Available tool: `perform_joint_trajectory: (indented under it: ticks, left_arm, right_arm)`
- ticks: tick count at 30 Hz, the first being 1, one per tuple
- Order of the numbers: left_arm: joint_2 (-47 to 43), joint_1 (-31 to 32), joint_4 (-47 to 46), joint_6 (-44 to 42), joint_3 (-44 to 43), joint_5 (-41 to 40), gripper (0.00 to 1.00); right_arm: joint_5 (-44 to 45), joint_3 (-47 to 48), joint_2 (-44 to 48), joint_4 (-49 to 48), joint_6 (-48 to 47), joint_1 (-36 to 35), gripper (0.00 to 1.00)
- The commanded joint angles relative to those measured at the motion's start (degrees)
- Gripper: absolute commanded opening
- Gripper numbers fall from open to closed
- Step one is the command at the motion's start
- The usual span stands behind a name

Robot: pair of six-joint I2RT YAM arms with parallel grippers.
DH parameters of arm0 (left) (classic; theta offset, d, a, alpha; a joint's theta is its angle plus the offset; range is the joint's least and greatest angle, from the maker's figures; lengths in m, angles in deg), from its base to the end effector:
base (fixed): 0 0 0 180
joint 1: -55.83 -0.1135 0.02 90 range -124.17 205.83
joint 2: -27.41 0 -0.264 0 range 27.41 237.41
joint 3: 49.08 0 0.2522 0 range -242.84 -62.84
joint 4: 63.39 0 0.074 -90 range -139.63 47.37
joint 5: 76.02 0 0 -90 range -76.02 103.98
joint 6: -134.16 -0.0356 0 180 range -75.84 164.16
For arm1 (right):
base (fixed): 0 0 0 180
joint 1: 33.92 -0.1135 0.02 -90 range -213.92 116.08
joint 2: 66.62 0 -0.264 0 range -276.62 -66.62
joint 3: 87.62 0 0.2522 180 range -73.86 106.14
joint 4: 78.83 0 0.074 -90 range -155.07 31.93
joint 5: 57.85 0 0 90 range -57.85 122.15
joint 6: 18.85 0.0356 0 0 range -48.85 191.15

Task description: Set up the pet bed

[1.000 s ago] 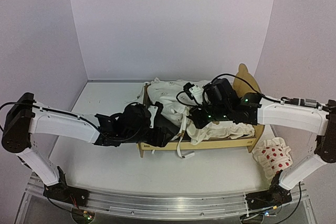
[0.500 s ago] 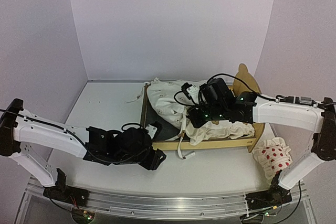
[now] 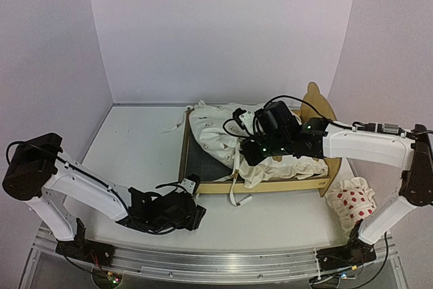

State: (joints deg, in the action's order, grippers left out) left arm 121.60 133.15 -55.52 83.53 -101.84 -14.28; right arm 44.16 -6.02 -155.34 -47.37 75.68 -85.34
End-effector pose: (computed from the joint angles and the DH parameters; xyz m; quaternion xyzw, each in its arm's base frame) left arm 0.0817 -0.2861 0.1300 0.2154 0.8874 -0.1669 0.3718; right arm 0.2237 0.2685 0.2783 -0.3149 0.8401 0.1191 0.4252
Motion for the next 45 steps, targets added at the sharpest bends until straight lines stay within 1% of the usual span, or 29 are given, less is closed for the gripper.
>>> perform_joint_trajectory:
  ticks: [1,6,15,19,21,24,28,32,35,39,41,45]
  left_arm:
    - [2.8,0.0,-3.9,0.0,-1.7,-6.8,0.59]
    - [3.2,-3.2,-5.4,-2.4,-1.1,-7.7,0.55]
    - [-1.3,-11.1,-10.4,-11.6,2.5,-3.6,0.54]
    - [-2.6,-12.3,-11.5,-15.7,3.2,-2.4,0.56]
    - [-2.3,-12.4,-14.1,-17.2,4.3,0.6,0.57]
    - [-0.6,-12.3,-18.0,-17.2,5.6,4.1,0.57]
    - [3.0,-12.2,-22.2,-16.1,5.5,5.7,0.57]
    - [7.0,-11.1,-28.0,-16.8,5.0,3.8,0.55]
    - [9.9,-10.6,-29.2,-16.3,3.8,-0.3,0.55]
    - [11.5,-10.5,-31.2,-14.5,3.9,-5.6,0.55]
    - [11.9,-10.5,-32.7,-14.6,4.1,-7.2,0.55]
    - [14.6,-10.4,-37.3,-16.8,3.7,-9.3,0.51]
  right_arm:
    - [0.6,1.2,0.4,0.9,0.5,0.3,0.00]
    - [0.0,1.4,0.0,0.9,0.9,0.3,0.00]
    - [-0.9,2.0,-0.9,0.8,1.6,0.3,0.00]
    - [-1.2,2.2,-1.4,0.9,1.8,0.3,0.00]
    - [-1.2,2.3,-1.6,0.9,1.8,0.3,0.00]
    - [-1.2,2.4,-1.8,0.9,1.9,0.3,0.00]
    - [-1.3,2.4,-2.1,0.8,1.8,0.3,0.00]
    - [-1.7,2.8,-2.8,0.9,2.0,0.3,0.00]
    - [-1.7,2.9,-2.9,0.9,2.1,0.3,0.00]
    - [-1.7,2.7,-2.9,0.9,2.1,0.3,0.00]
    - [-1.7,2.8,-3.0,0.8,2.1,0.3,0.00]
    - [-1.8,2.9,-3.1,0.8,2.1,0.3,0.00]
